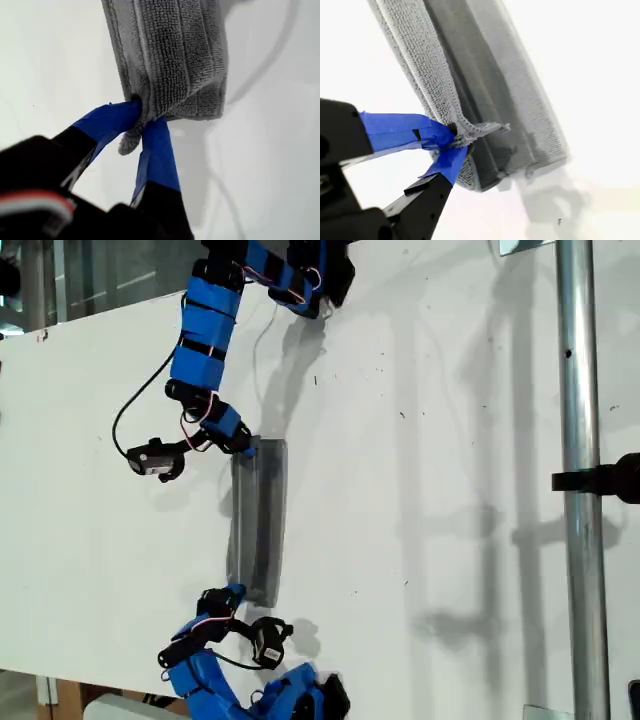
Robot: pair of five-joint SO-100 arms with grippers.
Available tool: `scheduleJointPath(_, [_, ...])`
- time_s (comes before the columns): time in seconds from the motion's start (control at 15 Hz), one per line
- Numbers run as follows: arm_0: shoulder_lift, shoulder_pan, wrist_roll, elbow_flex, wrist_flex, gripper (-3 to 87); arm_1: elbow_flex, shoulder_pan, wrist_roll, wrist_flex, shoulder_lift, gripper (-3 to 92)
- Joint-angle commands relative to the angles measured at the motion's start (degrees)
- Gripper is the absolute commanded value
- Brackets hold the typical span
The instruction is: Grasp corners of a towel and fold twice.
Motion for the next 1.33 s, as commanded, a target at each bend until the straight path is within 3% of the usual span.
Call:
scheduleJointPath(0.0, [1.41, 1.58, -3.52, 6.33, -3.69, -2.6, 0.70, -2.64, 2.72, -3.60, -5.19, -0.2])
scheduleJointPath(0.2, [-1.49, 1.67, -5.19, 10.81, -6.24, -1.8, -3.16, -2.37, 3.52, -6.24, -17.84, -0.2])
scheduleJointPath(0.33, [-4.31, 1.67, -7.03, 10.90, -4.92, 6.5, -6.68, -0.09, 4.48, -4.31, -22.68, 1.3])
scheduleJointPath(0.4, [-5.27, 1.49, -7.47, 9.76, -3.08, 12.8, -6.68, 1.05, 5.01, -3.08, -21.62, 15.6])
scheduleJointPath(0.53, [-0.88, 2.90, -10.02, 6.94, 2.99, 21.2, -4.31, 2.37, 6.24, 0.26, -15.38, 29.3])
scheduleJointPath(0.6, [3.34, 3.43, -10.81, 6.42, 5.63, 28.6, -2.02, 3.16, 6.42, 1.49, -10.99, 31.3])
scheduleJointPath(0.73, [11.78, 3.25, -13.54, 7.03, 10.81, 27.4, 1.93, 4.48, 6.94, 5.01, -2.81, 40.0])
scheduleJointPath(0.87, [21.71, 4.22, -16.35, 9.58, 13.45, 26.3, 7.38, 6.33, 10.55, 7.03, 5.62, 42.8])
scheduleJointPath(1.13, [31.73, 9.49, -19.16, 18.02, 10.63, 24.4, 17.84, 12.92, 12.48, 4.48, 16.44, 45.2])
scheduleJointPath(1.27, [31.99, 14.85, -22.32, 19.95, 7.56, 23.9, 26.10, 15.64, 15.47, -1.41, 18.90, 46.3])
